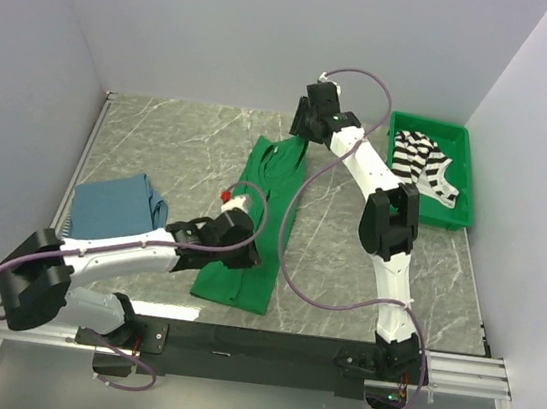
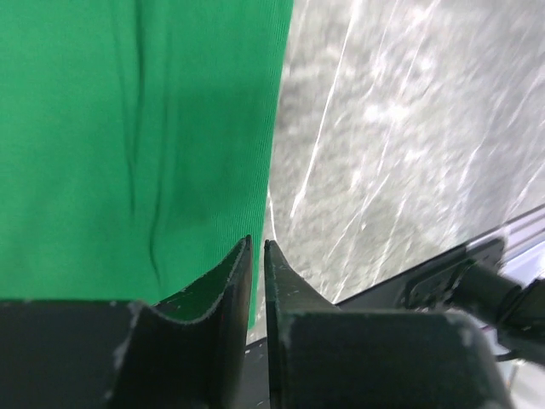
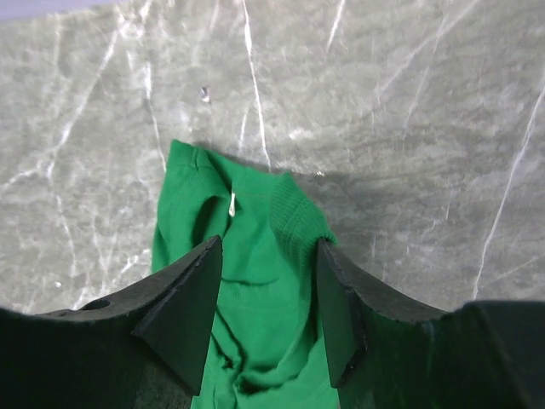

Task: Fold and stack the tank tops
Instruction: Fold the tank top

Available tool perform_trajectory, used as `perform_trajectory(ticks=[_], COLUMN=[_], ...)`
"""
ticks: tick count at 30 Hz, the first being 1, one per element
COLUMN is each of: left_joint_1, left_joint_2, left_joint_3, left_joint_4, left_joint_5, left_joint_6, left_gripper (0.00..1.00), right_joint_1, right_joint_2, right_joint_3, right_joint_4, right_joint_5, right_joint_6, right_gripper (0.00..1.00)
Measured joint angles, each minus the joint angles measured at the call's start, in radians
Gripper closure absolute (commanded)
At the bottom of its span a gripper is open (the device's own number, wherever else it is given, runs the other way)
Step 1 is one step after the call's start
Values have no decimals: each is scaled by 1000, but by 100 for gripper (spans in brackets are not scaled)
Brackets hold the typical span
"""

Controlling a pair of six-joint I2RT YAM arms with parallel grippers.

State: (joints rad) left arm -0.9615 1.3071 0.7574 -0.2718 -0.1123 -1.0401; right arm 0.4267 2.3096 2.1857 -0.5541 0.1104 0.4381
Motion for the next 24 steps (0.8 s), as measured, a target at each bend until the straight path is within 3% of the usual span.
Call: perform_trajectory(ticks=[7,18,24], left_joint_1=[54,57,58], left_joint_2=[-65,-71,-78], left_joint_3=[-6,-43,-51], left_joint_4=[-8,-26,-25], left_joint_5=[-8,-8,0], left_joint_6=[10,11,13], left_gripper=[83,83,84], right_joint_1=[0,0,0], right_joint_2=[24,192,176], right_joint_3=[11,53,6], right_joint_4=[-23,-40,-25], right_joint_5=[2,23,23], right_joint_6=[15,41,51], right_gripper=[45,43,42])
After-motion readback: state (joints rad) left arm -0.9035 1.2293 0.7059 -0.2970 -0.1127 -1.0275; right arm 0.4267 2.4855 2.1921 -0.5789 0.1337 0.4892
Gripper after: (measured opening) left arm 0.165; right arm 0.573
